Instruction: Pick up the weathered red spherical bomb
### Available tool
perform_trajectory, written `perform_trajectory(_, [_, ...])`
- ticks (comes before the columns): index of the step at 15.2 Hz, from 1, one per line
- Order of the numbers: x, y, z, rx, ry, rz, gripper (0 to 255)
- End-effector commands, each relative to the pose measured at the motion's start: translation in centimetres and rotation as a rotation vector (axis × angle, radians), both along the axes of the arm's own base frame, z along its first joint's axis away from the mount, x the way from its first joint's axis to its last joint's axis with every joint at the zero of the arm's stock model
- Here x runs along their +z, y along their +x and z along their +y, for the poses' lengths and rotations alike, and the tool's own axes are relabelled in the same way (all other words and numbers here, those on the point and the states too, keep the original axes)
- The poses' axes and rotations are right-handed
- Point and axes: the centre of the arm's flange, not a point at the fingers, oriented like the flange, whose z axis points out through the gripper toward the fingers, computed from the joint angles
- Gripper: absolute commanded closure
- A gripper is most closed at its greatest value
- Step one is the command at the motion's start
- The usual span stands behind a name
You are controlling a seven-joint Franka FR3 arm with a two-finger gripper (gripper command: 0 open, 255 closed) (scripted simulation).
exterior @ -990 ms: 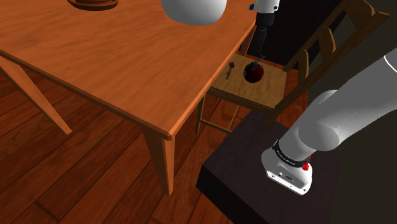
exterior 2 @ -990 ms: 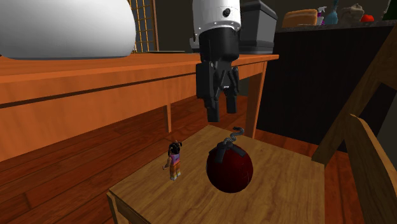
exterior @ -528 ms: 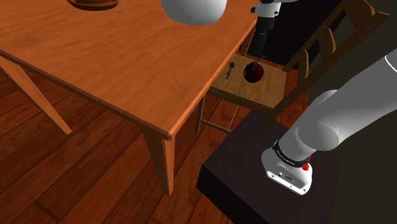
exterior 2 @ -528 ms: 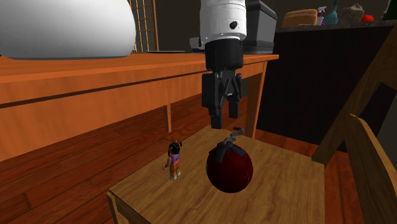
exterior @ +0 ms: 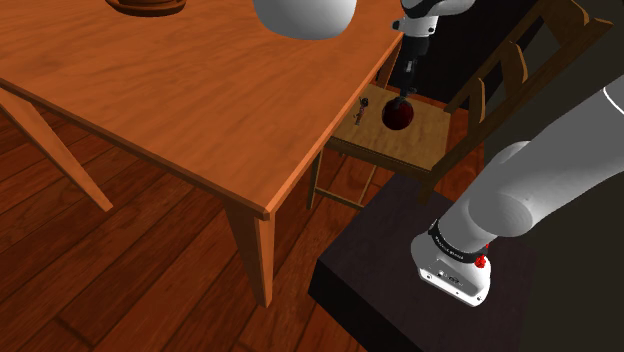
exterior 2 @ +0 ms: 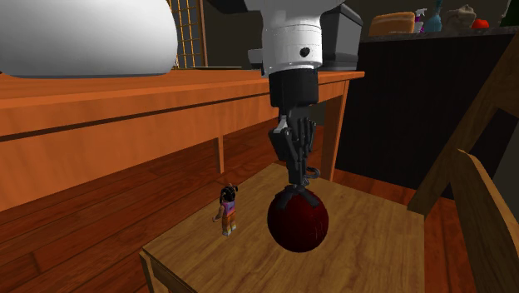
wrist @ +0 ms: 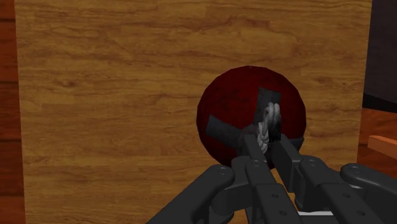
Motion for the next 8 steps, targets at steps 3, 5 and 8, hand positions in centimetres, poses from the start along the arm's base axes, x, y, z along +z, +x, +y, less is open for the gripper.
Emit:
perform_trajectory(3, [-1.1, 1.0, 0.1, 0.017, 0.016, 0.05, 255])
perform_trajectory(5, [0.0, 1.0, 0.1, 0.017, 0.016, 0.05, 255])
perform_trajectory(8, [1.6, 1.0, 0.1, 0.017, 0.016, 0.05, 255])
